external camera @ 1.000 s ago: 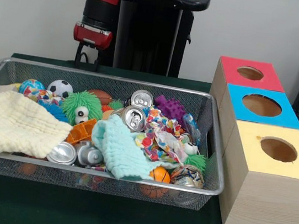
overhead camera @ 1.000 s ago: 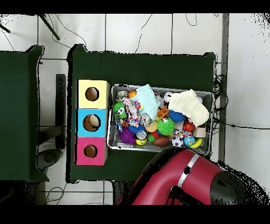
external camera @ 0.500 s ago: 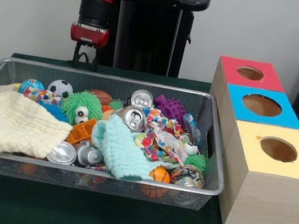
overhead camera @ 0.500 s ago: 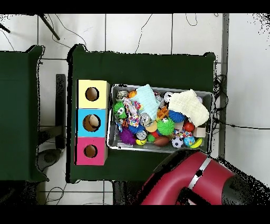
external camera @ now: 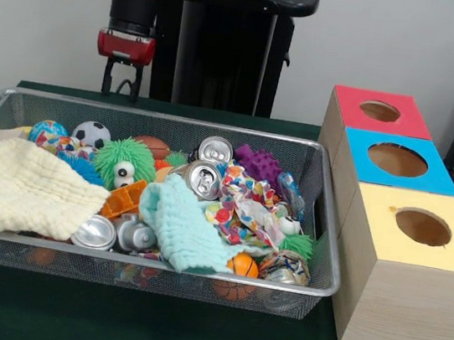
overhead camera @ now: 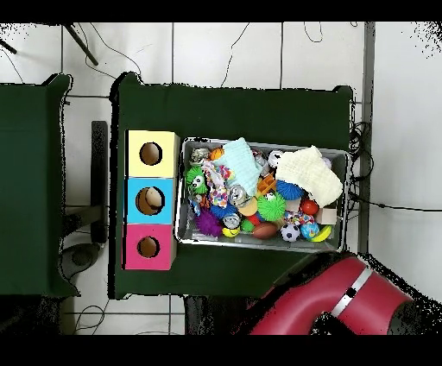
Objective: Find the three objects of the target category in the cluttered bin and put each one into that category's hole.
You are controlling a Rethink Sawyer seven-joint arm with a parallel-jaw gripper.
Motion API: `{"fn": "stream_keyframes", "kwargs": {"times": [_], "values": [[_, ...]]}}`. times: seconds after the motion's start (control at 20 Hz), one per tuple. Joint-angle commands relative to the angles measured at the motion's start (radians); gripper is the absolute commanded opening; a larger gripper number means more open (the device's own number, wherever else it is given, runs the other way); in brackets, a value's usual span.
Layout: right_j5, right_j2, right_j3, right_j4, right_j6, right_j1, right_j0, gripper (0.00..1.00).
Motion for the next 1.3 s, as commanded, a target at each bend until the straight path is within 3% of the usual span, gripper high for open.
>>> {"fn": "stream_keyframes", "kwargs": {"times": [0.05, 0.4, 0.7, 1.3], "values": [[0.417, -0.038, -0.088, -0.042, 0.131, 0.109, -0.096, 1.0], [0.454, -0.011, -0.151, -0.091, 0.134, 0.128, -0.162, 1.0], [0.479, 0.008, -0.137, -0.085, 0.095, 0.106, -0.187, 1.0], [0.475, 0.022, -0.098, -0.03, 0.067, 0.109, -0.149, 1.0]]}}
